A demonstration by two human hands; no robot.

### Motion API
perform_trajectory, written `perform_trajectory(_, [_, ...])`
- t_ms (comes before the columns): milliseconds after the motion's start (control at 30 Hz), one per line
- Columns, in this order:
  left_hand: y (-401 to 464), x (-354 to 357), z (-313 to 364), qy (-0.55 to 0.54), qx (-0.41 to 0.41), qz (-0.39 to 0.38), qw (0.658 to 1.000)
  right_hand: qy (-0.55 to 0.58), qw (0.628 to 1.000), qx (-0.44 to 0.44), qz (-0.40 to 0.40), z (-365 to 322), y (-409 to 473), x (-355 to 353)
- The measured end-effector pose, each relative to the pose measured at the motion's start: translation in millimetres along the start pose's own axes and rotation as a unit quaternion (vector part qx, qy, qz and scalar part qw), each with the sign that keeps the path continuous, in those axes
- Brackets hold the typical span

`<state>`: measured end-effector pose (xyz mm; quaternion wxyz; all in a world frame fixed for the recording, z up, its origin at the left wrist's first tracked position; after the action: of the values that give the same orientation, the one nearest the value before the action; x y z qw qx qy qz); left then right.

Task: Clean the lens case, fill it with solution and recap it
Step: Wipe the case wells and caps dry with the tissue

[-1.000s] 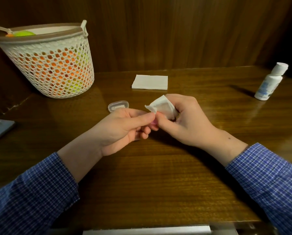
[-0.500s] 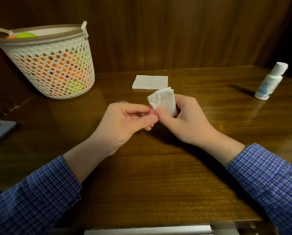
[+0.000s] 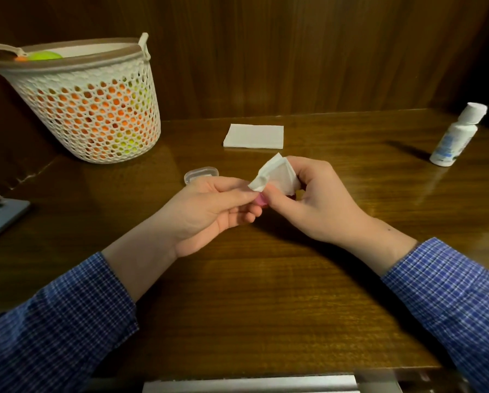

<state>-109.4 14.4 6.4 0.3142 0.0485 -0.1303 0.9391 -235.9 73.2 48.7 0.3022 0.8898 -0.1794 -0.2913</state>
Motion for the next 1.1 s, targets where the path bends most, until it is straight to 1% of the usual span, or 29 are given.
perform_trajectory(67, [-0.5, -2.5, 3.8, -0.002, 0.032, 0.017, 0.999, -0.009, 1.000, 0.020, 0.008, 3.8, -0.7, 0.8])
perform_trajectory(133, [-2.1, -5.5, 9.5, 0.031, 0.083, 0.051, 0.995, -0.009, 0.999, 0.047, 0.021, 8.1, -0.8, 1.3])
perform_trajectory(267, [-6.5, -11.5, 22.7, 0.129, 0.212, 0.131, 0.960, -0.004, 0.994, 0.103, 0.028, 17.7, -1.4, 4.8])
perform_trajectory(333, [-10.1, -11.4, 27.7, 0.153, 0.263, 0.141, 0.942, 0.003, 0.992, 0.119, 0.029, 20.8, -2.5, 6.1])
perform_trajectory(400, [-13.3, -10.5, 29.9, 0.164, 0.291, 0.146, 0.931, 0.019, 0.992, 0.124, 0.026, 20.5, -3.2, 7.9])
perform_trajectory(467, [-11.8, -12.2, 28.9, 0.151, 0.283, 0.158, 0.934, 0.020, 0.993, 0.111, 0.026, 16.8, -2.4, 6.9])
perform_trajectory(500, [-8.6, -13.2, 26.1, 0.133, 0.255, 0.158, 0.945, 0.020, 0.994, 0.100, 0.032, 14.3, -1.3, 4.6])
perform_trajectory(533, [-4.2, -13.2, 21.9, 0.106, 0.210, 0.150, 0.960, 0.019, 0.995, 0.088, 0.044, 11.0, -0.1, 1.3])
perform_trajectory(600, [3.2, -8.0, 10.2, 0.030, 0.101, 0.102, 0.989, 0.015, 0.996, 0.057, 0.060, 3.6, 1.7, -4.9])
perform_trajectory(667, [5.1, -1.3, -0.8, -0.030, 0.011, 0.051, 0.998, 0.002, 0.999, 0.023, 0.040, -2.9, 1.0, -3.3])
perform_trajectory(733, [5.1, 1.9, -6.2, -0.045, -0.026, 0.022, 0.998, -0.020, 1.000, -0.003, 0.018, -6.0, -0.5, 0.6])
perform_trajectory(800, [5.4, 2.7, -6.3, -0.042, -0.021, 0.008, 0.999, -0.030, 0.999, -0.004, 0.018, -4.1, -0.8, 1.2])
perform_trajectory(900, [4.9, 1.0, -0.6, -0.041, 0.025, 0.008, 0.999, -0.023, 0.999, 0.030, 0.030, 1.1, -1.6, 1.4])
perform_trajectory(967, [4.2, -4.2, 4.0, -0.014, 0.075, 0.049, 0.996, -0.018, 0.996, 0.070, 0.045, 7.8, -1.9, 0.9])
perform_trajectory(1000, [3.1, -7.6, 7.4, 0.022, 0.114, 0.079, 0.990, -0.019, 0.995, 0.087, 0.051, 10.8, -1.8, 0.9])
perform_trajectory(1100, [-6.5, -11.9, 22.1, 0.136, 0.243, 0.158, 0.947, -0.014, 0.989, 0.137, 0.057, 18.0, -2.6, 3.4])
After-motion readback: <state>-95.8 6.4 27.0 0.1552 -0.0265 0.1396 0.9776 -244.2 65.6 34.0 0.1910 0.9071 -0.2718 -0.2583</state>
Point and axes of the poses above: each hand's wrist, its own y-axis towards the middle knuckle, its own x-axis out of the palm, z = x × y, the point moved 8 cm from there along y, towards the middle knuckle, and after that the axes turned 13 degrees about z, right-handed, at the moved point
